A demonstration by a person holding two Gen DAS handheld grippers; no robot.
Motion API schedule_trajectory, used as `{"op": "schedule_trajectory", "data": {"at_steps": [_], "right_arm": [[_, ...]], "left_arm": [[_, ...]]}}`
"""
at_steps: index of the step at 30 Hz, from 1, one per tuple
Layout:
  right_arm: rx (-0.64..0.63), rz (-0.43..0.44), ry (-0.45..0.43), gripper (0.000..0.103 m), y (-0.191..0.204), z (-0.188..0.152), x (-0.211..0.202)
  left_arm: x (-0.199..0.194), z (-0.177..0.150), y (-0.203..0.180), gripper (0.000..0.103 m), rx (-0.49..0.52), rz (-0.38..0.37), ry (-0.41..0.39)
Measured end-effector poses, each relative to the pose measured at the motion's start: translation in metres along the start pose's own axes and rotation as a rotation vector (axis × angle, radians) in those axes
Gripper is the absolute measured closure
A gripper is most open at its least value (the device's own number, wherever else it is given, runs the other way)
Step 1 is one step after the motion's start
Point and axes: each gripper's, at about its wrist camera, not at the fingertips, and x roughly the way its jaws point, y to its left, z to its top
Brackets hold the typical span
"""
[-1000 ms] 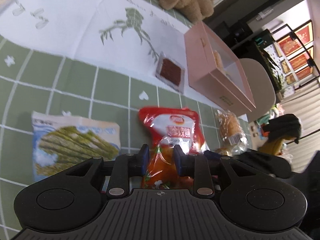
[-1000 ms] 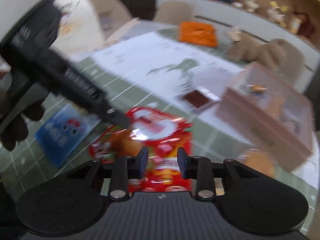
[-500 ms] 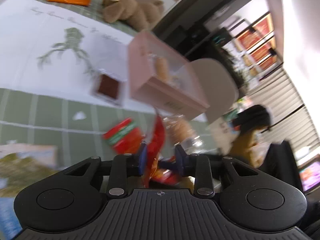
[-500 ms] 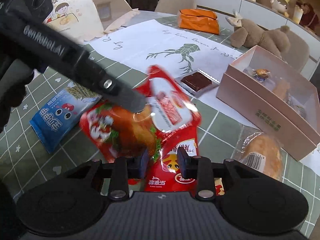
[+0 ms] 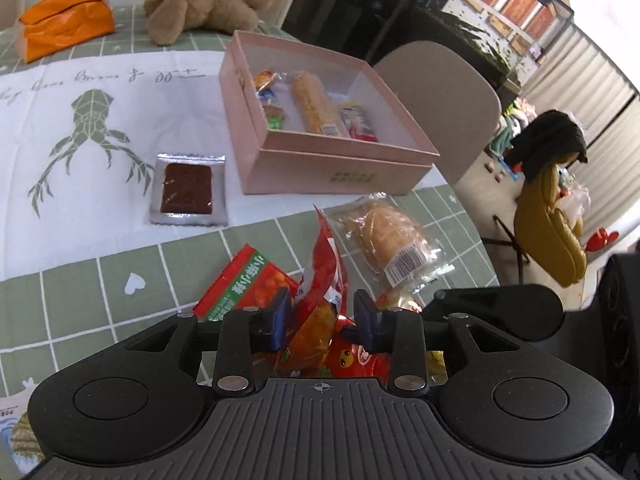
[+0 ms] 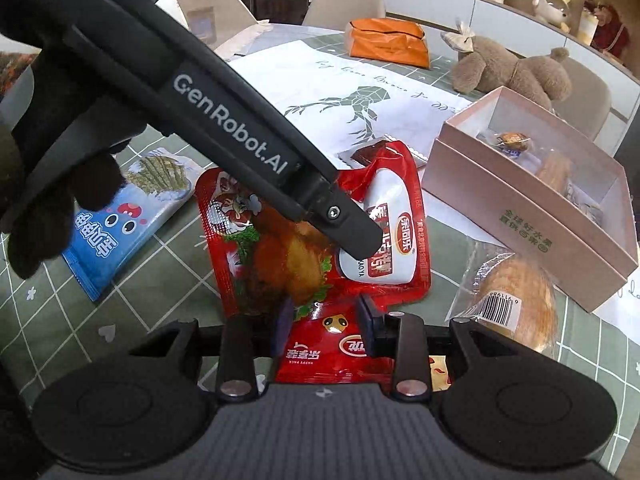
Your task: Organize snacks
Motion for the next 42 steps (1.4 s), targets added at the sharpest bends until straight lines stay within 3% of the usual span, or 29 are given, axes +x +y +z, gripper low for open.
{"op": "schedule_trajectory", "data": {"at_steps": [6,11,15,21,27,33,38,40,42], "right_arm": [[-0.035,-0.012,-0.005,0.066,0.007,-0.004,-0.003],[-0.038,-0.002,0.021,0.065,0.004,-0.003,-0.012],[-0.004,-0.041,-0.014,0.040,-0.011,-0.006,-0.037],[0.197,-0.210,-0.085,0.023,-0.057,-0.015,-0.058],[0.441,-0.179,-0.010,0.023,-0.097,-0.016,-0.023],[0.408,-0.195,0.074,0.023,-0.093,-0.004,0.009],[0.399,-0.199,0.071,0.012,-0.088,-0.006,0.014],[0.401,-0.193,0.103,0.000,-0.088,-0.006,0.018],[0.372,-0.209,0.132,0.000,-0.083,-0.005,0.019]], "left_arm": [[0.013,-0.002,0.003,0.067,-0.035,0.015,0.052],[0.005,-0.007,0.008,0.075,-0.112,-0.003,0.061],[-0.020,-0.024,0.008,0.075,-0.103,0.069,-0.005],[-0.052,-0.046,0.024,0.075,-0.194,0.155,-0.049],[-0.052,-0.055,0.026,0.075,-0.213,0.189,-0.034],[-0.050,-0.055,0.023,0.075,-0.212,0.202,-0.027],[-0.049,-0.053,0.019,0.075,-0.208,0.217,-0.023],[-0.048,-0.053,0.018,0.075,-0.204,0.220,-0.024],[-0.048,-0.053,0.017,0.075,-0.202,0.223,-0.026]]}}
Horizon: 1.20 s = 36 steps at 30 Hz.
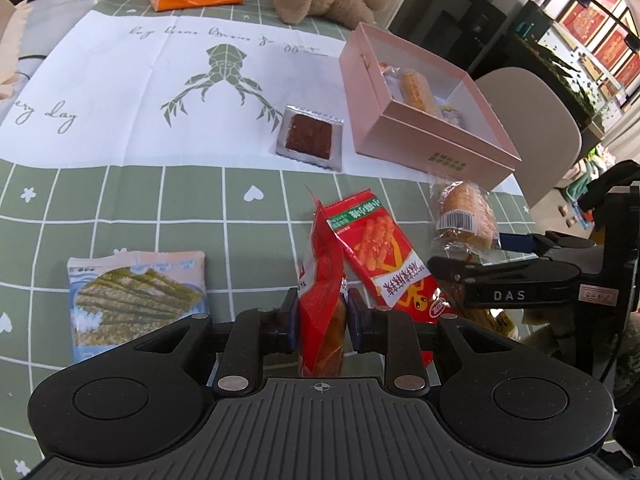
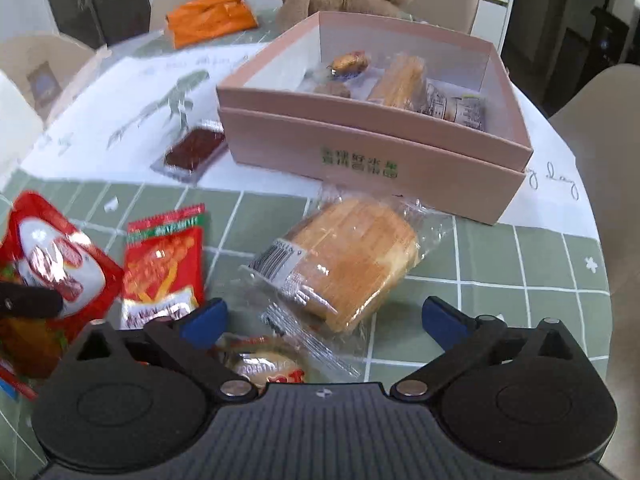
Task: Organize snacks
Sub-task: 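Grasp the brown dried-meat packet with the right tool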
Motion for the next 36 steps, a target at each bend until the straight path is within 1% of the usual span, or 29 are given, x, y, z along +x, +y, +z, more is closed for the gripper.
{"op": "schedule_trajectory", "data": {"at_steps": [5,7,8,10,12,13,15,17,18,20,21,23,26,27,28,29,30,31,33,35,36], "right_arm": [[-0.051,0.040,0.052,0.000,-0.004,0.002,-0.001],[-0.049,0.027,0.042,0.011,-0.007,0.001,-0.009],[-0.057,0.014,0.011,0.012,-0.007,0.000,-0.018],[-0.094,-0.007,-0.080,0.012,-0.002,-0.002,-0.040],[-0.177,-0.005,-0.174,0.012,0.011,-0.002,-0.063],[-0.211,0.014,-0.195,0.012,0.017,-0.002,-0.071],[-0.260,0.089,-0.194,0.012,0.034,0.000,-0.076],[-0.291,0.164,-0.164,0.017,0.053,0.000,-0.070],[-0.305,0.181,-0.155,0.023,0.061,0.000,-0.065],[-0.338,0.185,-0.156,0.026,0.079,0.007,-0.051],[-0.338,0.181,-0.166,0.026,0.085,0.013,-0.045],[-0.291,0.155,-0.202,0.026,0.094,0.028,-0.029],[-0.186,0.089,-0.294,0.026,0.101,0.044,-0.007],[-0.157,0.057,-0.325,0.028,0.105,0.049,-0.001],[-0.137,0.036,-0.340,0.035,0.107,0.052,0.005],[-0.126,0.020,-0.343,0.040,0.110,0.057,0.012],[-0.125,0.014,-0.338,0.048,0.114,0.061,0.020],[-0.131,0.007,-0.330,0.051,0.117,0.065,0.029],[-0.155,-0.020,-0.319,0.055,0.124,0.069,0.045],[-0.191,-0.041,-0.301,0.055,0.128,0.070,0.056],[-0.196,-0.037,-0.301,0.055,0.127,0.071,0.058]], "left_arm": [[0.000,-0.002,0.001,0.075,-0.006,0.001,-0.005],[-0.001,-0.003,0.002,0.075,-0.014,0.000,-0.008],[-0.002,-0.004,0.004,0.075,-0.020,-0.001,-0.010],[-0.004,-0.005,0.008,0.075,-0.038,-0.002,-0.016],[-0.007,-0.005,0.014,0.076,-0.063,0.010,-0.030],[-0.009,-0.005,0.018,0.076,-0.076,0.020,-0.038],[-0.014,-0.005,0.027,0.076,-0.107,0.040,-0.054],[-0.018,-0.006,0.035,0.076,-0.128,0.051,-0.064],[-0.021,-0.007,0.038,0.076,-0.137,0.059,-0.070],[-0.027,-0.010,0.044,0.076,-0.159,0.071,-0.081],[-0.029,-0.012,0.046,0.076,-0.170,0.074,-0.087],[-0.031,-0.015,0.052,0.076,-0.202,0.078,-0.097],[-0.033,-0.021,0.059,0.076,-0.251,0.078,-0.103],[-0.033,-0.022,0.061,0.076,-0.261,0.076,-0.103],[-0.033,-0.023,0.062,0.076,-0.267,0.073,-0.102],[-0.033,-0.023,0.062,0.076,-0.270,0.071,-0.100],[-0.033,-0.023,0.063,0.076,-0.271,0.070,-0.099],[-0.033,-0.022,0.063,0.076,-0.272,0.069,-0.097],[-0.032,-0.020,0.064,0.076,-0.275,0.065,-0.093],[-0.030,-0.017,0.065,0.076,-0.276,0.064,-0.089],[-0.029,-0.016,0.064,0.076,-0.273,0.063,-0.086]]}}
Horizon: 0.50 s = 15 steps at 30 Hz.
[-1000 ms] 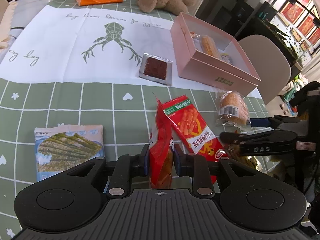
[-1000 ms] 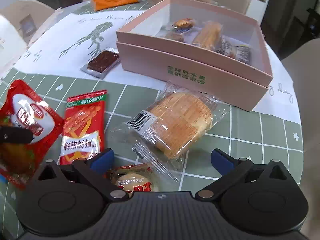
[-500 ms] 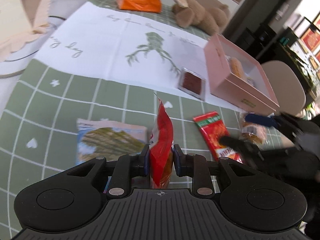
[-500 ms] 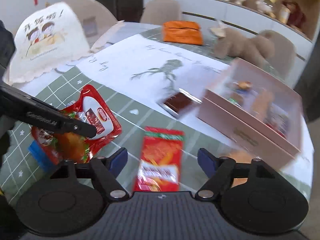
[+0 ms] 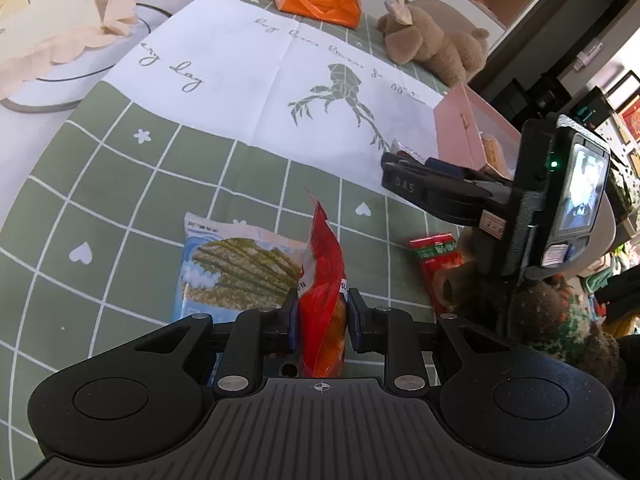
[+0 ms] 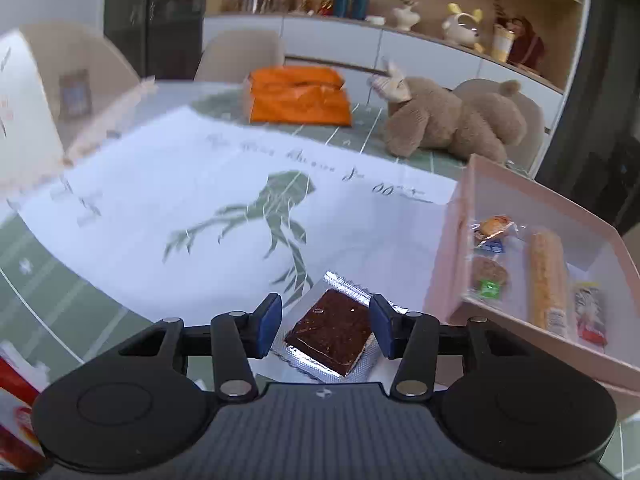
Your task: Organize snacks
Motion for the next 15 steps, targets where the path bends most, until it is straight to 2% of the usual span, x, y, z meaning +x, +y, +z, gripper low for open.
{"op": "schedule_trajectory", "data": {"at_steps": [2,3,4,12,15], "right_arm": [[-0.004,0.035,0.025,0.060,-0.004,0.003,-0.001],[-0.015,0.054,0.043,0.072,-0.007,0.004,-0.003],[-0.021,0.074,0.060,0.076,-0.008,0.004,-0.006],[-0.044,0.230,0.140,0.078,-0.047,-0.031,-0.057],[-0.008,0.255,0.120,0.077,-0.064,-0.039,-0.079]], "left_arm": [[0.002,0.002,-0.001,0.076,0.003,-0.003,0.003],[0.003,0.003,-0.002,0.076,0.007,-0.006,0.005],[0.004,0.003,-0.004,0.076,0.011,-0.008,0.006],[0.006,-0.001,-0.008,0.076,0.025,-0.027,0.020],[0.007,-0.004,-0.011,0.075,0.038,-0.035,0.028]]}}
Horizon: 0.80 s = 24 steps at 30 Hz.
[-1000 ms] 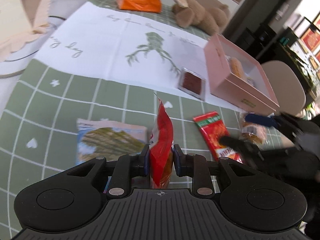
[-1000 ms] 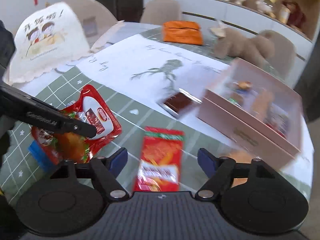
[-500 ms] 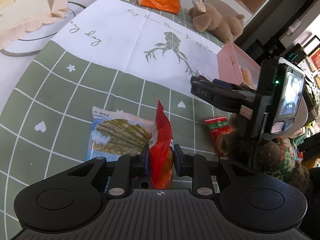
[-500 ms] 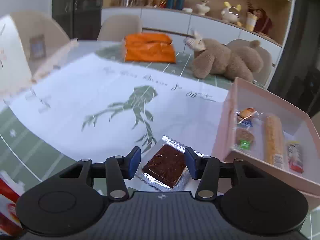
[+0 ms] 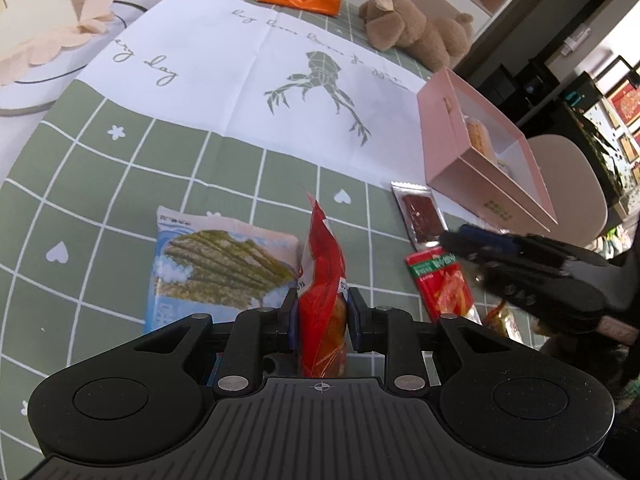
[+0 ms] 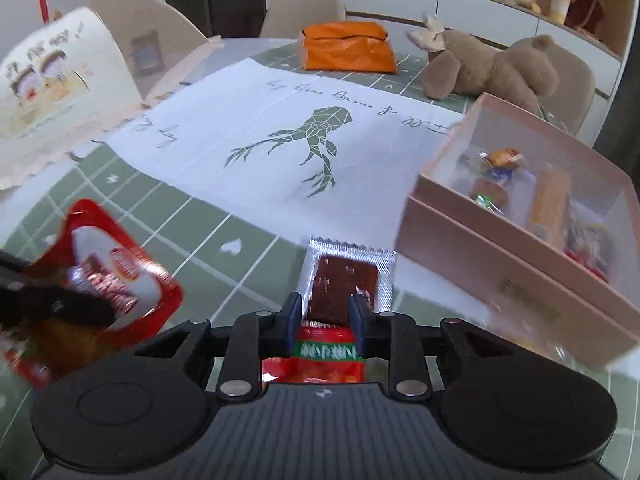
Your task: Organize snacks
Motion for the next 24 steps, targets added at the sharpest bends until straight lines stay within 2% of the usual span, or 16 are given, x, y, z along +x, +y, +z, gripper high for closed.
{"op": "schedule_trajectory", "data": {"at_steps": [3,6,10,12,14,15,16,17,18,22,24], "right_arm": [[0.040,-0.024,-0.026,0.071,-0.006,-0.001,-0.009],[0.061,-0.046,-0.023,0.071,-0.008,0.008,0.005],[0.121,-0.012,0.042,0.068,-0.008,0.021,0.031],[0.099,-0.014,0.047,0.063,-0.001,0.023,0.033],[0.022,-0.025,0.073,0.063,0.008,0.024,0.035],[-0.004,-0.028,0.084,0.068,0.011,0.025,0.035],[-0.021,-0.026,0.095,0.088,0.012,0.025,0.033],[-0.028,-0.017,0.107,0.097,0.011,0.027,0.031],[-0.027,-0.011,0.104,0.102,0.009,0.029,0.025],[-0.036,0.020,0.022,0.102,-0.003,0.039,-0.016],[-0.046,0.059,0.023,0.101,-0.011,0.042,-0.029]], "left_arm": [[0.003,-0.002,-0.003,0.075,0.009,-0.004,0.009],[0.004,-0.003,-0.004,0.074,0.015,-0.005,0.014],[0.003,-0.006,-0.005,0.073,0.021,-0.008,0.028],[0.004,-0.008,-0.006,0.072,0.023,-0.008,0.034],[0.005,-0.011,-0.007,0.072,0.024,-0.008,0.035],[0.005,-0.011,-0.008,0.072,0.026,-0.008,0.034],[0.004,-0.012,-0.009,0.072,0.029,-0.009,0.031],[0.003,-0.013,-0.010,0.072,0.032,-0.009,0.028],[0.003,-0.014,-0.011,0.072,0.037,-0.009,0.025],[0.002,-0.017,-0.016,0.072,0.061,-0.005,0.022],[0.002,-0.019,-0.019,0.073,0.074,0.000,0.016]]}}
